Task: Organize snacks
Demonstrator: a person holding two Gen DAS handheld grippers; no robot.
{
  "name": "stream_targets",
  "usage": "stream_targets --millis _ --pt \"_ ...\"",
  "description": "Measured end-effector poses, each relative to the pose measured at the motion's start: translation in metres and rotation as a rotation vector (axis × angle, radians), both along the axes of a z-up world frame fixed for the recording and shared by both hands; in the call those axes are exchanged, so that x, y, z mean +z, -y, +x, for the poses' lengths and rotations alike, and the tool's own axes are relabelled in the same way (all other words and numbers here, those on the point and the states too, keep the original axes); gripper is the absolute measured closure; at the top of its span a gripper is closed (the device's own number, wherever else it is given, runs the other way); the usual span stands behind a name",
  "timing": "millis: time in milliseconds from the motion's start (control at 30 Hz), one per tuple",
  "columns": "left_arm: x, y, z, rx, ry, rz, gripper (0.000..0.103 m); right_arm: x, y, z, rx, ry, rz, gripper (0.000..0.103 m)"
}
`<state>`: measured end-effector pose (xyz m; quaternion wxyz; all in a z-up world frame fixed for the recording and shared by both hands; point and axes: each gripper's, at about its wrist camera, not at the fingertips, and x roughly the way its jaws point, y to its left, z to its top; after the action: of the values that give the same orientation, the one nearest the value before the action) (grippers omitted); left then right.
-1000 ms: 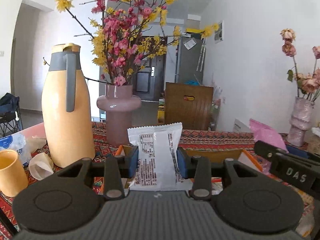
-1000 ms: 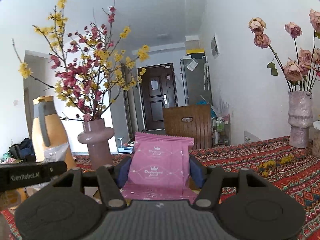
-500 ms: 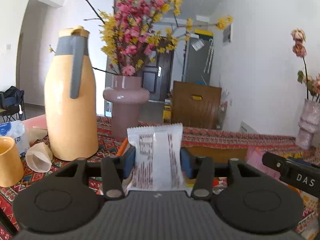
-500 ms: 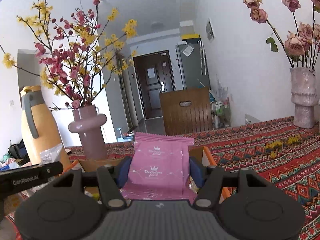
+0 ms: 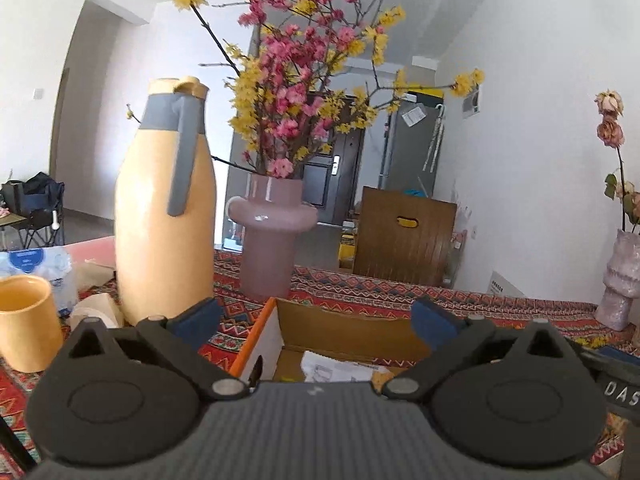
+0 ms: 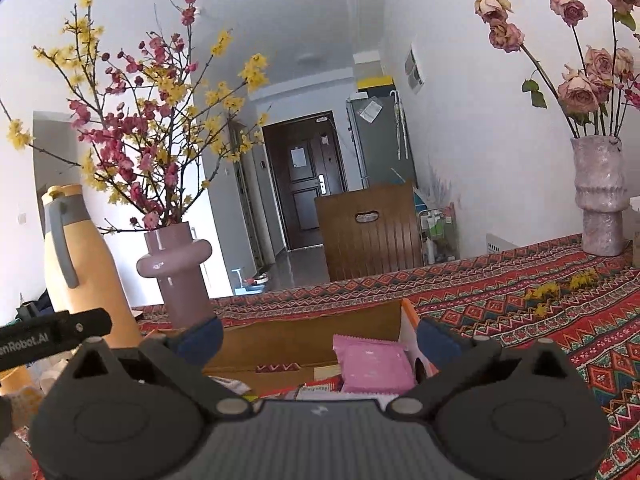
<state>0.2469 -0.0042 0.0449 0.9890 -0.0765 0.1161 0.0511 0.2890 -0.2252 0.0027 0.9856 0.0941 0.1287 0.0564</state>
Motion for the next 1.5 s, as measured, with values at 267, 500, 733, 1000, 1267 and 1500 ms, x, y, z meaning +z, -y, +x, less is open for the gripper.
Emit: stream_targets --millis 267,500,733,1000,1267,1500 --pt "0.025 0.000 -0.063 -0.079 0.051 0.023 0.000 0.027 0.000 -0.043 0.007 0.058 -0.017 0.000" --pt "0.015 -0.004 -0.118 -0.129 -0.008 0.052 0.000 0.031 0.002 -0.104 0.041 0.043 -0.031 0.000" --pt "-0.004 -0.011 -0.157 -0.140 -0.078 0.066 0.000 0.020 0.001 -0.161 0.063 -0.009 -0.064 0.000" --pt "-0.028 -0.008 -0.200 -0.183 -0.144 0.092 0.000 -0.005 0.000 -0.211 0.070 -0.114 -0.090 0.000" --pt "-0.047 -0.005 -0.219 -0.197 -0.215 0.093 0.000 -0.018 0.004 -0.248 0.071 -0.166 -0.101 0.000" --pt "-0.049 -0.007 -0.219 -0.195 -0.221 0.086 0.000 -0.020 0.003 -0.249 0.073 -0.177 -0.106 0.000"
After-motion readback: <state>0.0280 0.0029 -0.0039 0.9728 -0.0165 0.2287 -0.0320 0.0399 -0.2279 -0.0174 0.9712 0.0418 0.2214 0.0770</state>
